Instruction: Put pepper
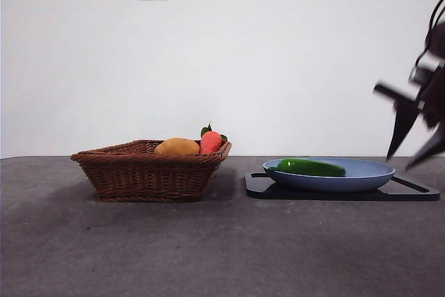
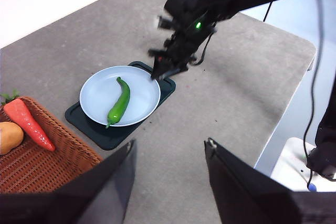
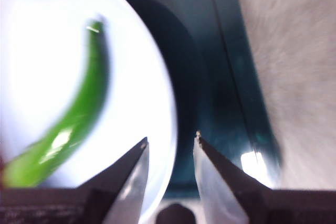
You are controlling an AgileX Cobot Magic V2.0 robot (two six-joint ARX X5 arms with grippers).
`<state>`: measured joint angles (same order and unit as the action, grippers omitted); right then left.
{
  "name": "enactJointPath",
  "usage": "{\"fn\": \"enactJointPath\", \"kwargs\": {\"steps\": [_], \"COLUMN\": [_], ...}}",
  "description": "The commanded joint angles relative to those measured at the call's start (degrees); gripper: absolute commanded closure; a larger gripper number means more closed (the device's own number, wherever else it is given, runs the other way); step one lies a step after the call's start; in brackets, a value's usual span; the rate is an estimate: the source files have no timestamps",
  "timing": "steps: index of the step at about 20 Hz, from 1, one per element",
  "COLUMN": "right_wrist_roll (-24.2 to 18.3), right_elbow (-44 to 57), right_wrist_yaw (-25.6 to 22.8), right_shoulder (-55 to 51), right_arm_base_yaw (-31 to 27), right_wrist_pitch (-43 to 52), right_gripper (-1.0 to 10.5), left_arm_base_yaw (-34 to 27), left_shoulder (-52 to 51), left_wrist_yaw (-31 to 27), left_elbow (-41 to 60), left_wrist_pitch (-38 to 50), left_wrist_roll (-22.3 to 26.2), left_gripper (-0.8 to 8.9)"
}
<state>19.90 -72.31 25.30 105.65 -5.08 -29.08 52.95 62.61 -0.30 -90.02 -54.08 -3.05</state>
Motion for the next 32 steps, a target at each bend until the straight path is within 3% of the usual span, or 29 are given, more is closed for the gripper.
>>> {"fn": "enactJointPath", "kwargs": {"steps": [1,5,11,17,19,21,23,32], "right_wrist_roll": [-3.8,-11.5,-18.4,-19.1,-19.4,-21.2,-21.3,-17.8], "right_elbow": [-1.2,-1.2,-1.2,-1.2,-1.2,-1.2,-1.2,-1.2], "right_wrist_yaw": [-0.1,0.3,0.3,0.3,0.3,0.3,0.3,0.0], "right_shoulder": [-6.0,-18.4,-36.1,-49.4,-52.5,-55.0,-56.4,-56.8], "right_arm_base_yaw": [-0.9,-0.7,4.8,12.8,14.9,16.2,16.8,16.8], "right_wrist_pitch": [-2.9,-14.3,-32.2,-42.7,-44.7,-46.0,-46.5,-46.2], "right_gripper": [7.9,7.9,7.9,8.0,8.6,9.5,9.4,9.4], "left_arm_base_yaw": [0.6,0.6,0.6,0.6,0.6,0.6,0.6,0.6], "left_shoulder": [0.5,0.5,0.6,0.6,0.6,0.6,0.6,0.6], "left_wrist_yaw": [-0.8,-1.6,-1.6,-1.6,-1.6,-1.6,-1.6,-1.2], "left_elbow": [-1.3,-1.3,-1.3,-1.3,-1.3,-1.3,-1.3,-1.3], "left_wrist_pitch": [0.3,0.3,-1.6,-3.1,-3.5,-4.5,-4.9,-3.5], "left_wrist_roll": [-0.1,-0.1,0.1,0.1,0.1,0.1,0.1,0.1], "left_gripper": [5.81,5.81,5.81,5.83,5.97,7.11,8.10,8.05]}}
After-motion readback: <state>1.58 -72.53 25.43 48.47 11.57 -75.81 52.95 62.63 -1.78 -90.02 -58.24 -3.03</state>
